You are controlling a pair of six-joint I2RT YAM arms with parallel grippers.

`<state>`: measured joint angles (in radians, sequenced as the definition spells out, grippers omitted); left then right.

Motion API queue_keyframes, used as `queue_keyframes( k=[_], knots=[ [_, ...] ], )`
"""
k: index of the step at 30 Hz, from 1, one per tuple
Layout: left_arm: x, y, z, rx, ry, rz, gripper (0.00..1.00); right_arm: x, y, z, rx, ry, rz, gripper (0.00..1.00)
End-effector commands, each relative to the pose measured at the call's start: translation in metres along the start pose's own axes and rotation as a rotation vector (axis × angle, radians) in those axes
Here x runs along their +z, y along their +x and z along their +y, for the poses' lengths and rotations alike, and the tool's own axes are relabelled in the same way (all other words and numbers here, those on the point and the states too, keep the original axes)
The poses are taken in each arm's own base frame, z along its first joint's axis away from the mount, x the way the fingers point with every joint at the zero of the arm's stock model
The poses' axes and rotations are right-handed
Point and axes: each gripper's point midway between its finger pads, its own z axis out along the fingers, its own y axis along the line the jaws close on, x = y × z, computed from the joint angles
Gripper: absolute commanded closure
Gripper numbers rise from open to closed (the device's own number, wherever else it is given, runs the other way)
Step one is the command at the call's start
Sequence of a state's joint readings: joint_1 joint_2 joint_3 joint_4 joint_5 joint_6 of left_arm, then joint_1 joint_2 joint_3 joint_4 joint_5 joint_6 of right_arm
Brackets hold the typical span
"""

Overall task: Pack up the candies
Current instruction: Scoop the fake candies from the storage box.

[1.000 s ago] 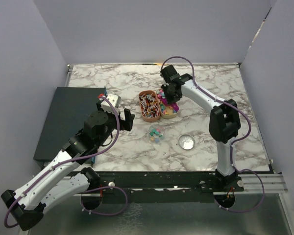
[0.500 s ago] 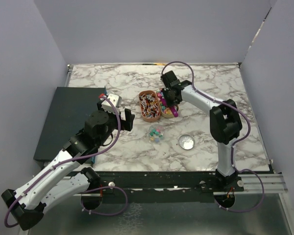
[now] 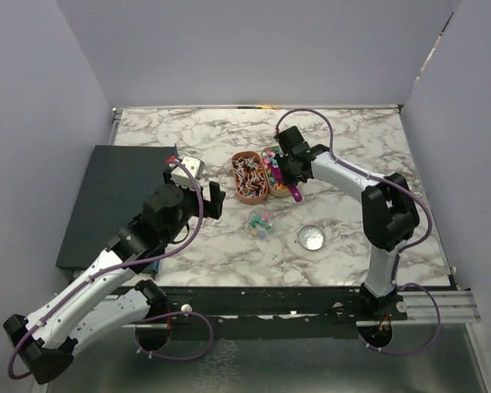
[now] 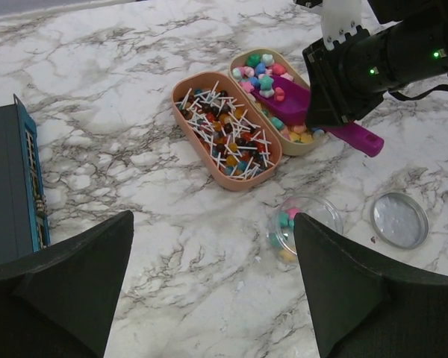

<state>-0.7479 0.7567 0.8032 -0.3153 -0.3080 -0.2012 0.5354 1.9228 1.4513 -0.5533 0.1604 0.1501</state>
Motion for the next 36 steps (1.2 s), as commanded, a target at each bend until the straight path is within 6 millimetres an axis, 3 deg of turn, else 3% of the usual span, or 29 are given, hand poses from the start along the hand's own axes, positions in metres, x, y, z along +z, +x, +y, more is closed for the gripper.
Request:
queue_keyframes(
  k=[1, 16, 29, 36],
  knots=[
    [0.003, 0.005, 0.007, 0.014, -0.034, 0.008, 0.12, -0.012, -0.012, -0.003, 0.023, -0.004, -0.085, 0.99],
    [0.005, 0.007, 0.009, 0.022, -0.049, 0.014, 0.12, -0.027, -0.013, -0.005, 0.03, -0.027, -0.213, 0.99],
    [0.009, 0.01, 0.011, 0.028, -0.065, 0.027, 0.12, -0.081, -0.013, 0.002, -0.051, -0.119, -0.393, 0.99],
    [0.01, 0.011, 0.009, 0.027, -0.054, 0.03, 0.12, -0.11, 0.004, 0.017, -0.12, -0.24, -0.434, 0.99]
  ],
)
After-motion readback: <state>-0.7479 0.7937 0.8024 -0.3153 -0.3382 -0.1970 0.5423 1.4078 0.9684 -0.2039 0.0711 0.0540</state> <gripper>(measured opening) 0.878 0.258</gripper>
